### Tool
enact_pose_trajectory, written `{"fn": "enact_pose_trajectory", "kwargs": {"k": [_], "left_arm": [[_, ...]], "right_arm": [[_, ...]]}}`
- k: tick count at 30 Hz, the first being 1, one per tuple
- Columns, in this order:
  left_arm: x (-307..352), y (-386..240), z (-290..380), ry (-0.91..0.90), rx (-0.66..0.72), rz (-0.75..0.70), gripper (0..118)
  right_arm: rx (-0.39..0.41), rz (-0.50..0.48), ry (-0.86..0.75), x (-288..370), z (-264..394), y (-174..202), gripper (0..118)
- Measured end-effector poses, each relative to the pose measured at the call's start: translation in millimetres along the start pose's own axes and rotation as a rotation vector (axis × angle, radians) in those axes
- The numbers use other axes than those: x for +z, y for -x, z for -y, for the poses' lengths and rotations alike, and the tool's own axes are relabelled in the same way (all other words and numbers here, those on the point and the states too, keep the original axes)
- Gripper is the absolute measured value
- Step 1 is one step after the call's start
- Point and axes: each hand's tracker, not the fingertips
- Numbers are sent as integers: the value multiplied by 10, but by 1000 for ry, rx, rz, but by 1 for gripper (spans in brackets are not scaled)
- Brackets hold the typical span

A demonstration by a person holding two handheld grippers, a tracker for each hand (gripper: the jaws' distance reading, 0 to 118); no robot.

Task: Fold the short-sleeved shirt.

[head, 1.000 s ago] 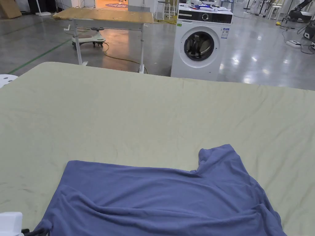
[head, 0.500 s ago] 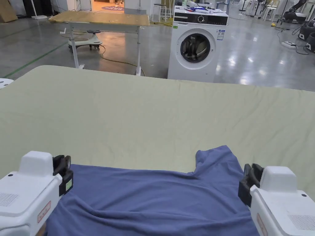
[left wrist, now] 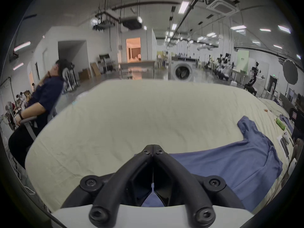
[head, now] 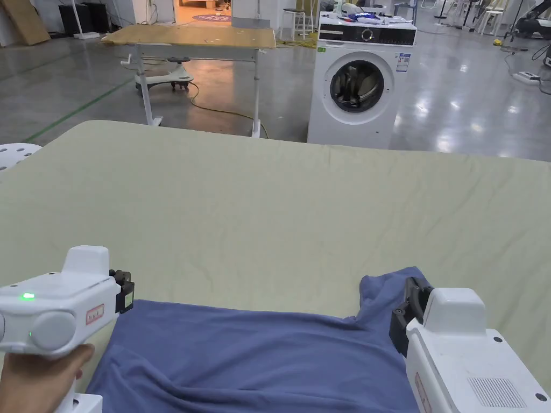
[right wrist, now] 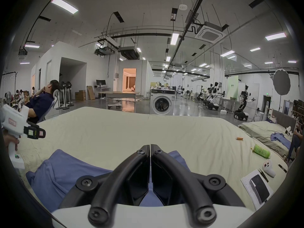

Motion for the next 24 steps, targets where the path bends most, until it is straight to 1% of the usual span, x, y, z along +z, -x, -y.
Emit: {"fn": "enact_pose_trajectory", "kwargs": {"k": [2, 3, 5, 6, 7, 8, 9, 10, 12, 13, 15, 16, 17, 18, 19, 20, 22, 23, 24], "left_arm": [[-256, 152, -71, 66, 30, 8, 0], [-284, 85, -150, 126, 40, 18, 0], [-470, 140, -203, 182, 64, 50, 0], [-578, 157, -225, 226, 67, 67, 7], [-603, 101, -268, 256, 64, 63, 17], [-688, 95, -277, 289, 66, 63, 30], [-781, 88, -277, 333, 61, 55, 49], [-853, 79, -266, 363, 55, 44, 55], [-954, 15, -253, 429, 39, 15, 54], [-999, -6, -223, 456, 21, 24, 54], [-1067, -39, -176, 523, 11, 5, 49], [-1060, -72, -156, 508, 14, 8, 47], [-1017, -133, -138, 490, 12, 2, 43], [-991, -207, -135, 482, 6, -13, 33], [-981, -206, -145, 473, -16, -6, 29], [-961, -266, -126, 460, -55, 17, 29], [-942, -382, -74, 452, -75, 43, 8], [-953, -327, -82, 447, -77, 52, 1], [-934, -333, -77, 440, -87, 36, 0]], "right_arm": [[9, 3, 16, -52, 37, -34, 0], [11, 7, 25, -78, 56, -56, 0], [11, 12, 43, -117, 91, -104, 0], [11, 16, 51, -119, 109, -122, 0], [13, 20, 58, -129, 131, -142, 0], [19, 26, 70, -144, 154, -164, 0], [19, 30, 79, -155, 177, -190, 0], [18, 33, 86, -155, 204, -211, 0], [23, 44, 106, -169, 252, -259, 0], [26, 48, 112, -175, 273, -280, 0], [31, 58, 129, -179, 317, -328, 0], [32, 62, 135, -185, 333, -349, 0], [32, 67, 144, -193, 353, -372, 0], [33, 71, 151, -194, 366, -384, 0], [32, 74, 157, -201, 381, -399, 0], [33, 78, 165, -219, 395, -416, 0], [25, 81, 184, -273, 415, -463, 0], [10, 79, 197, -316, 418, -501, 0], [-7, 77, 211, -367, 413, -545, 0]]}}
